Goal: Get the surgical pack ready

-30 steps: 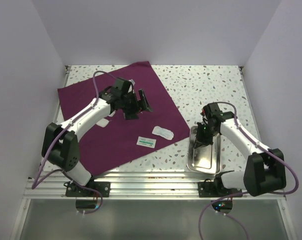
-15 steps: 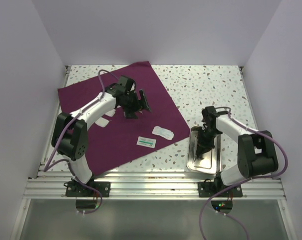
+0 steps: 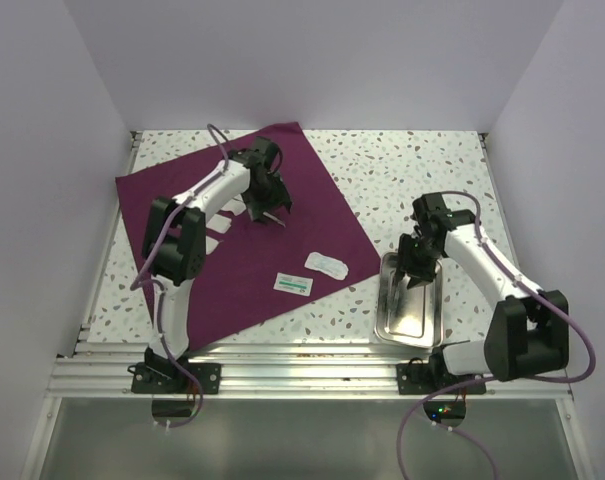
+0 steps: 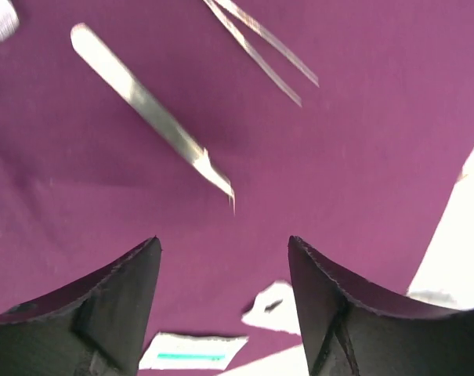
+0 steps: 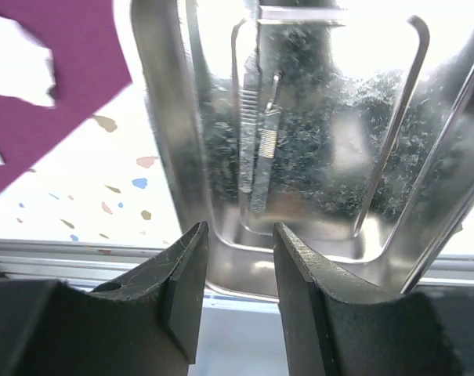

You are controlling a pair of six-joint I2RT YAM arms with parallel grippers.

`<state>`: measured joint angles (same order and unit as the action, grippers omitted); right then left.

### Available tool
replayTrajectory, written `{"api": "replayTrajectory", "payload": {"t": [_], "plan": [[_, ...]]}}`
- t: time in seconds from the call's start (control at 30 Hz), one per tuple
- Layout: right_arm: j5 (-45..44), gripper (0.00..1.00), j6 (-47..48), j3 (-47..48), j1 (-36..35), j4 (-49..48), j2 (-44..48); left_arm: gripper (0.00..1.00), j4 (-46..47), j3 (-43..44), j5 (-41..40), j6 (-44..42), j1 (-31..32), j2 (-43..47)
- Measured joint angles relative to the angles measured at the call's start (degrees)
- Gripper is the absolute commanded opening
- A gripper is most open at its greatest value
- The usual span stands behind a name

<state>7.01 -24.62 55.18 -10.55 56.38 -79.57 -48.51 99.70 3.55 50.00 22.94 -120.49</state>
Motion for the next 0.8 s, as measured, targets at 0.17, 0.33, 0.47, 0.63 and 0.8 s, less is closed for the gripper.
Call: {"api": "replayTrajectory", "payload": {"t": [0.17, 0.33, 0.47, 0.63, 0.8], "plan": [[0.0, 0.41, 0.6, 1.3, 0.0, 0.7, 3.9, 0.61, -2.6, 6.8, -2.7, 1.5, -0.1, -6.2], [0.0, 0.41, 1.3, 1.4, 0.0, 1.3, 5.0, 0.58, -4.4, 8.2, -3.2, 3.1, -0.6, -9.2], [0.0, 0.4, 1.8, 1.4, 0.0, 1.4, 5.8, 0.52, -5.4, 8.4, -3.3, 4.1, -1.2, -10.4], [0.0, 0.4, 2.2, 1.4, 0.0, 1.4, 5.8, 0.44, -5.9, 10.3, -3.4, 4.6, -1.7, -11.6], [0.0, 0.39, 2.3, 1.4, 0.0, 1.3, 5.8, 0.4, -5.9, 10.5, -3.4, 4.5, -1.9, -11.9]]}}
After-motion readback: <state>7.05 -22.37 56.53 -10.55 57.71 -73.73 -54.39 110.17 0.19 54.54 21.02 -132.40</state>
